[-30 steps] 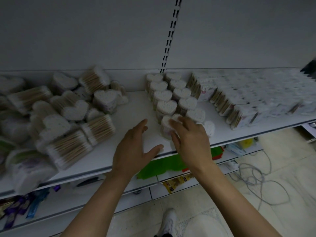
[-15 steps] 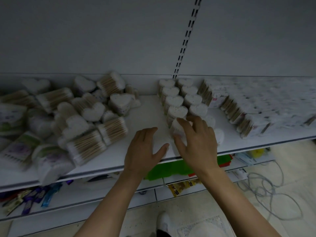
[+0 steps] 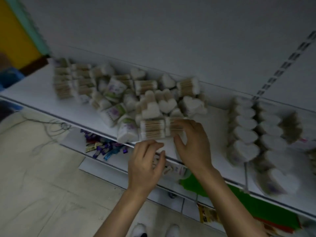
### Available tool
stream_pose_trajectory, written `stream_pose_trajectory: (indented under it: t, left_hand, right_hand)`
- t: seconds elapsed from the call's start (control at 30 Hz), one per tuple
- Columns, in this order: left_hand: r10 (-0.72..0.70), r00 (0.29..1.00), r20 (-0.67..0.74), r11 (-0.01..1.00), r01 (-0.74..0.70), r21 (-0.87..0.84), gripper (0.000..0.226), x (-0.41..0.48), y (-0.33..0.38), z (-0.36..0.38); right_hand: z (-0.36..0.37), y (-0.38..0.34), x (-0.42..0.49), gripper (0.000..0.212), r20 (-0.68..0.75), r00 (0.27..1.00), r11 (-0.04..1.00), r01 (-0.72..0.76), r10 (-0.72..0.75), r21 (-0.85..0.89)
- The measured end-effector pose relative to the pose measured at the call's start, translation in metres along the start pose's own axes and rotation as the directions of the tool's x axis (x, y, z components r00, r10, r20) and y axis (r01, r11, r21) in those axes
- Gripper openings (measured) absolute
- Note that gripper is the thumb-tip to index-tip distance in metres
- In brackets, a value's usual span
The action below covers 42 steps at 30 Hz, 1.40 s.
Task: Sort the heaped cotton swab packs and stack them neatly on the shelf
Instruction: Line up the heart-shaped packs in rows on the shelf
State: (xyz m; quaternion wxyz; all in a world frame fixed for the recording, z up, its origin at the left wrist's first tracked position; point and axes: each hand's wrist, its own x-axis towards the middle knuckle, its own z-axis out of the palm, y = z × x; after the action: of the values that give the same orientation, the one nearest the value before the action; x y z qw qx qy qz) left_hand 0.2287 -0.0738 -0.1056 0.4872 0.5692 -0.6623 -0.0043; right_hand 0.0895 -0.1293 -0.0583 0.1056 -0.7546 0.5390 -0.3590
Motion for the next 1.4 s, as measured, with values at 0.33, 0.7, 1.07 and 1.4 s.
stream_pose_trajectory:
  t: [0.33, 0.7, 1.07, 1.4]
  left_hand:
    - [-0.195, 0.981, 0.013, 0.957, 0.188, 0.221, 0.055, 0.024, -0.052, -0.027]
    - [-0.111, 0.988, 0.107, 0.971, 0.131, -0.198, 0.038, 0.056, -0.099, -0.068]
    - [-0.218, 0.832, 0.51, 0.489, 0.546, -0.68, 0.031, 0.102, -0.034, -0.065]
    - [0.004, 0.749, 0.663, 0.67, 0.49, -0.558, 0.035, 0.059, 0.036, -0.005]
  right_hand:
    - [0.032, -0.035, 0.013, 0.038, -0.065, 0.998, 0.994, 0.019, -0.012, 0.109]
    - [0.07, -0.069, 0.063, 0.049, -0.177, 0.892, 0.868, -0.448, 0.417, -0.214]
    - [0.006, -0.117, -0.001, 0.024, -0.404, 0.751, 0.846, -0.392, 0.521, 0.361]
    - [-0.048, -0.071, -0.084, 0.068, -0.333, 0.691, 0.763, -0.62, 0.642, 0.184]
